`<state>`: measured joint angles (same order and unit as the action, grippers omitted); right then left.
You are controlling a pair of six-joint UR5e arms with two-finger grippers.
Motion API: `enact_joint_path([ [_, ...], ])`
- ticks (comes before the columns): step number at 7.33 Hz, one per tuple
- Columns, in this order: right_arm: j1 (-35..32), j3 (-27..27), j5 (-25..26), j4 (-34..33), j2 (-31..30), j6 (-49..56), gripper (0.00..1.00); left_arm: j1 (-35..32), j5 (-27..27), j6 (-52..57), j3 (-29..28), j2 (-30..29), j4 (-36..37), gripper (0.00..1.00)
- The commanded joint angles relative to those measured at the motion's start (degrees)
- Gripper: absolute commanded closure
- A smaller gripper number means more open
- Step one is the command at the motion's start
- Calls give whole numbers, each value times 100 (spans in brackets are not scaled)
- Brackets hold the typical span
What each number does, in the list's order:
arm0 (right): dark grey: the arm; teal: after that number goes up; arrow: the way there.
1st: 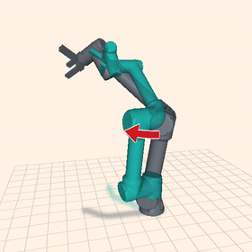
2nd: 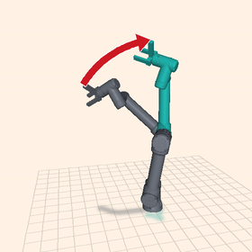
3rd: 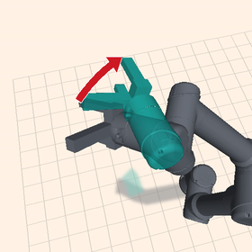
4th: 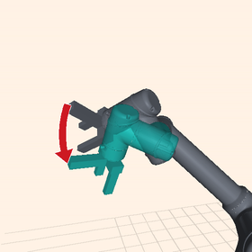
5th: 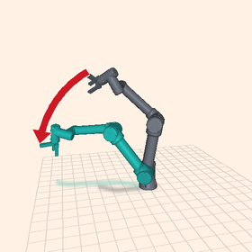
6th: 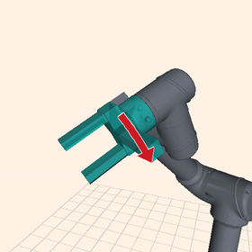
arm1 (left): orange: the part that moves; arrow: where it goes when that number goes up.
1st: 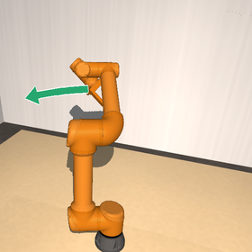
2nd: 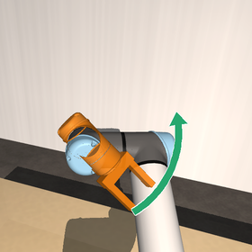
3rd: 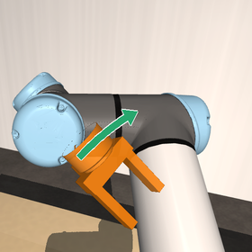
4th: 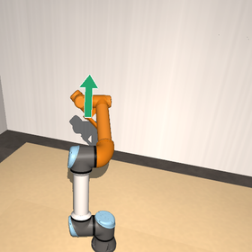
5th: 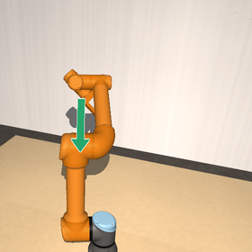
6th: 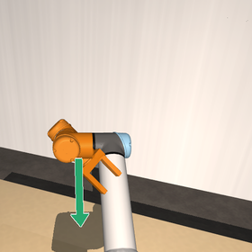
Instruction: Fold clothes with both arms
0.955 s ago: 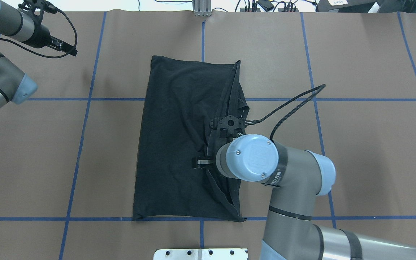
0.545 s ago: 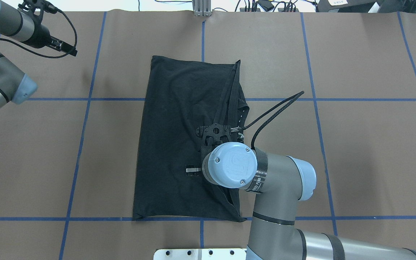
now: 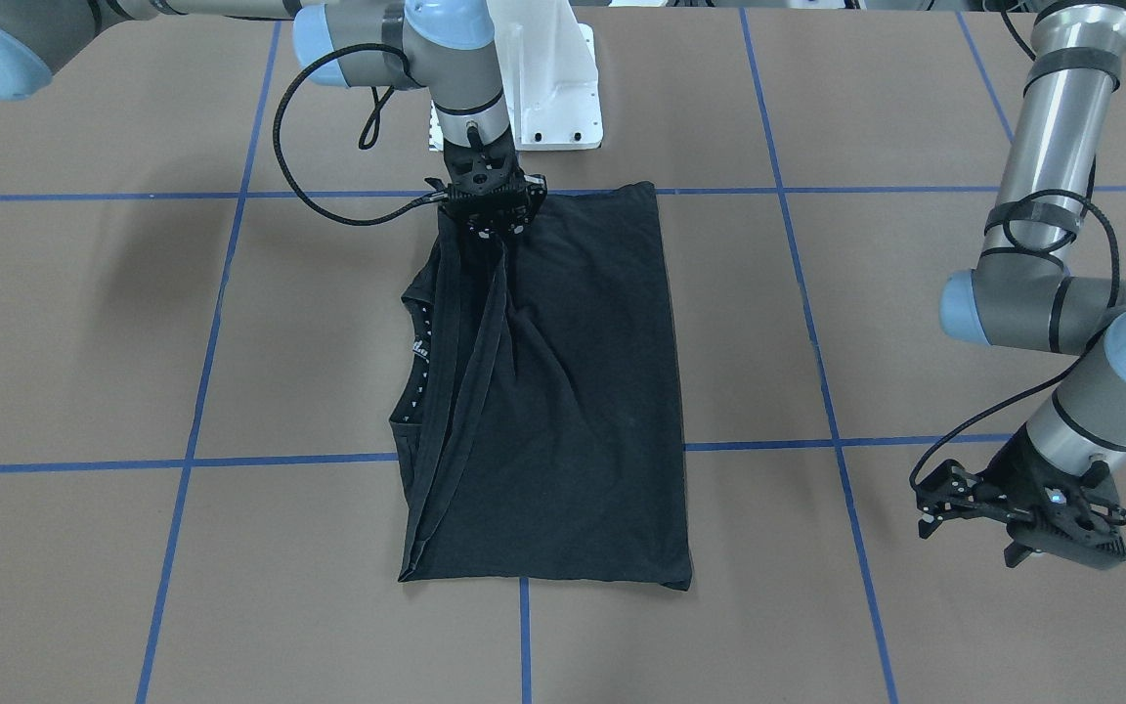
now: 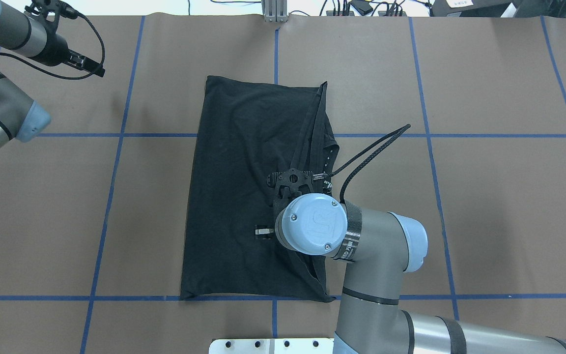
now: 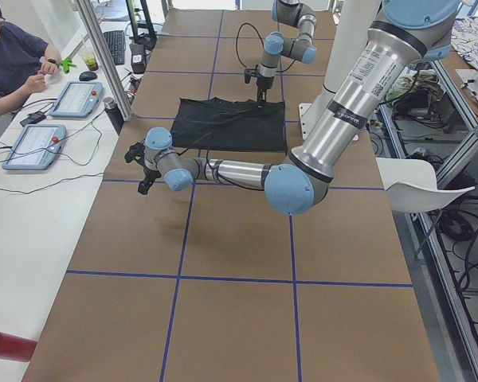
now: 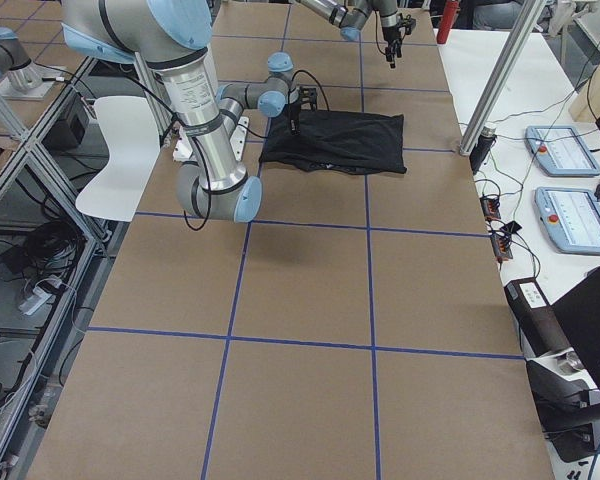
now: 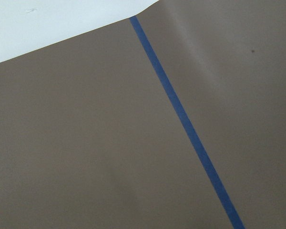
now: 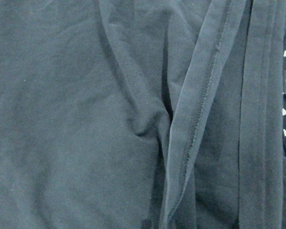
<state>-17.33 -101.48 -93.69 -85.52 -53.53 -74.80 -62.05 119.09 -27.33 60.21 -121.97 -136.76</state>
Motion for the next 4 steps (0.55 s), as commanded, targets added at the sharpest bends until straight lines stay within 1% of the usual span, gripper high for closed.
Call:
enact_joint_path([
  [1,-86,-56,-52,-9,-8,1,100,0,0,0,0,-2,0,0],
  [3,-139,-170,-53,-9,-297,1,100,0,9,-218,43,-11,0,0],
  [4,-139,-397,-53,-9,-577,1,100,9,9,-385,122,-11,0,0],
])
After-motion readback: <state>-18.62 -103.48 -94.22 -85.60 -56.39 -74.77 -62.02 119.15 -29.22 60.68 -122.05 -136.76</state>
